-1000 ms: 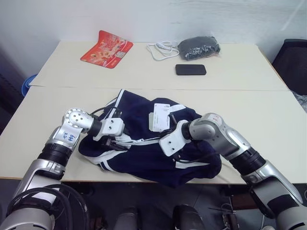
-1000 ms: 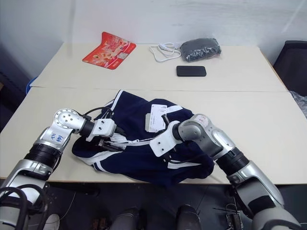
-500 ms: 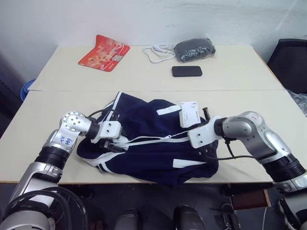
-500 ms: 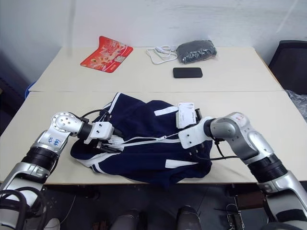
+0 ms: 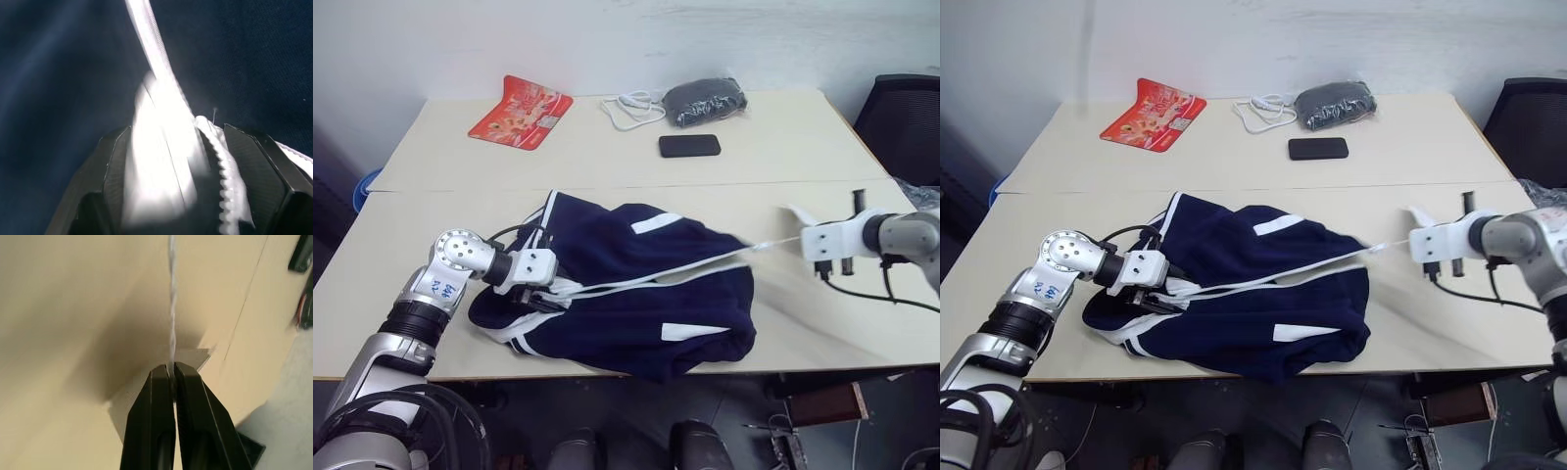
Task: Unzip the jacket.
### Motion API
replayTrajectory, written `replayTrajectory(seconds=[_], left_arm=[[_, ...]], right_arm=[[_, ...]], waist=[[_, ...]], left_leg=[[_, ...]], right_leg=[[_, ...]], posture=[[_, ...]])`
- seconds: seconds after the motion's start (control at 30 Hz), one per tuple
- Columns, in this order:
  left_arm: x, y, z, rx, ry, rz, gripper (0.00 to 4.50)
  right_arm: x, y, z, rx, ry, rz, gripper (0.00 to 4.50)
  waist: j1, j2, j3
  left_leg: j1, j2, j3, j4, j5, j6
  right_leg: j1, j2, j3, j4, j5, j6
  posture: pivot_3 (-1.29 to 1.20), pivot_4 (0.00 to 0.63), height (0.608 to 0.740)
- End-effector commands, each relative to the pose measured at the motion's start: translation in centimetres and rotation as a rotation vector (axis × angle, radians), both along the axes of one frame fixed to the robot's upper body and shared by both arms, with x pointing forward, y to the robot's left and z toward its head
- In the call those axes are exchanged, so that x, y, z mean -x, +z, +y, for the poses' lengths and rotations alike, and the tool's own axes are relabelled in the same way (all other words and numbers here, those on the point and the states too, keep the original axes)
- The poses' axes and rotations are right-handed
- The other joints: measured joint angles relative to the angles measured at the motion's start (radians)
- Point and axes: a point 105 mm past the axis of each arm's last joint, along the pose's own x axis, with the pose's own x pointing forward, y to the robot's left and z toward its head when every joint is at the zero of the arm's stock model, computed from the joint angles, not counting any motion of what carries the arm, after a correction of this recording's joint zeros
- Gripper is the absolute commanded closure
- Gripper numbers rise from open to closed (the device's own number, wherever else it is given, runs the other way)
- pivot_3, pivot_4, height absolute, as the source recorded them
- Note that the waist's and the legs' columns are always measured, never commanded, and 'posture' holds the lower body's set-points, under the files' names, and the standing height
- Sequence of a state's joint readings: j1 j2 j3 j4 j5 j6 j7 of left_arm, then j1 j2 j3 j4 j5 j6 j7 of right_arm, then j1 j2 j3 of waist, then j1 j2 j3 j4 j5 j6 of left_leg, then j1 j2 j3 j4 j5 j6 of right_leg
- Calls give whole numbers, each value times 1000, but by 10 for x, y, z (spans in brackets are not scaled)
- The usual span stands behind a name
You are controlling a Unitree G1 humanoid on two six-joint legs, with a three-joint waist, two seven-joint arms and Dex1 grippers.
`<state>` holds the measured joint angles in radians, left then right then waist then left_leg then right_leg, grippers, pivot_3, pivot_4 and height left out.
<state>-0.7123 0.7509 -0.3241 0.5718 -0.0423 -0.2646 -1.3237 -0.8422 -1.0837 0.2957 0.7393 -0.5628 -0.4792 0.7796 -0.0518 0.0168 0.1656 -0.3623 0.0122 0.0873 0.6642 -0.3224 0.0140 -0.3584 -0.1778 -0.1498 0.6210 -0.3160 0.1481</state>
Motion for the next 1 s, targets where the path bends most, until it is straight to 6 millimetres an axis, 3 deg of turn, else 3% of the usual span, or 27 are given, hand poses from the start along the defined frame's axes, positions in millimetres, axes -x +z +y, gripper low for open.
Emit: replayTrajectory(seconds=[0.03, 0.1, 0.17, 0.27, 0.37, 0.47, 0.57, 0.73, 0.87, 0.93, 1.0], left_arm=[[11, -42, 36, -172, 107, 127, 1394], [10, -41, 34, -160, 110, 121, 1394], [8, -36, 28, -102, 128, 127, 1394], [6, -21, 18, 9, 158, 154, 1394], [12, 1, 14, 100, 165, 203, 1437], [21, 30, 18, 180, 182, 243, 812], [34, 64, 32, 237, 218, 254, 0], [58, 101, 72, 222, 316, 228, 0], [76, 108, 127, 40, 468, 177, 0], [78, 118, 140, 15, 503, 116, 0], [80, 130, 140, 87, 514, 113, 0]], right_arm=[[-2, 14, -24, 49, -63, -60, 4500], [-6, 13, -20, -2, -59, -77, 4500], [-14, 11, -1, -188, -36, -101, 4500], [-12, -7, 30, -462, 15, 26, 4500], [-5, -14, 38, -530, 32, 114, 3734], [6, -4, 40, -645, 47, 193, 2671], [25, 15, 36, -780, 67, 306, 1692], [54, 42, 16, -953, 9, 439, 36], [81, 58, 4, -1057, -74, 548, 36], [83, 70, 3, -1132, -74, 540, 36], [84, 78, 7, -1212, -56, 547, 36]], waist=[[-1, 0, 0], [-1, 0, 0], [-2, 0, 0], [-4, 0, 0], [-1, -1, 1], [0, -3, 3], [2, -10, 10], [10, -14, 17], [15, -12, 23], [18, -12, 25], [18, -12, 25]], left_leg=[[1, 0, 1, 0, 0, 0], [1, 0, 2, -1, 0, 0], [2, 0, 2, -1, 0, 0], [5, 1, 3, -1, 0, 0], [3, 2, 3, -1, 0, 1], [-9, 2, 2, 2, -1, 2], [-15, 1, 1, 2, -1, 2], [-15, 2, -4, 2, -1, 2], [-15, 2, -3, 2, -2, 3], [-15, 2, -1, 1, -2, 3], [-15, 2, 4, 2, -2, 3]], right_leg=[[0, 0, 1, 0, 0, 0], [0, 0, 2, 0, 0, 0], [0, 0, 3, 0, 0, 0], [2, 1, 4, 0, 0, 0], [1, 1, 5, 0, 0, 0], [-10, 0, 5, 0, 0, 0], [-16, 0, 6, 1, 0, 0], [-16, 0, 6, 0, 0, 0], [-17, -1, 7, 0, 0, 0], [-18, -1, 7, 0, 0, 0], [-18, -1, 7, 1, 0, 0]], posture=[[0, 150, 740], [0, 150, 740], [0, 150, 740], [0, 150, 740], [0, 150, 740], [0, 150, 740], [0, 150, 740], [0, 150, 740], [0, 150, 740], [0, 150, 740], [0, 150, 740]])
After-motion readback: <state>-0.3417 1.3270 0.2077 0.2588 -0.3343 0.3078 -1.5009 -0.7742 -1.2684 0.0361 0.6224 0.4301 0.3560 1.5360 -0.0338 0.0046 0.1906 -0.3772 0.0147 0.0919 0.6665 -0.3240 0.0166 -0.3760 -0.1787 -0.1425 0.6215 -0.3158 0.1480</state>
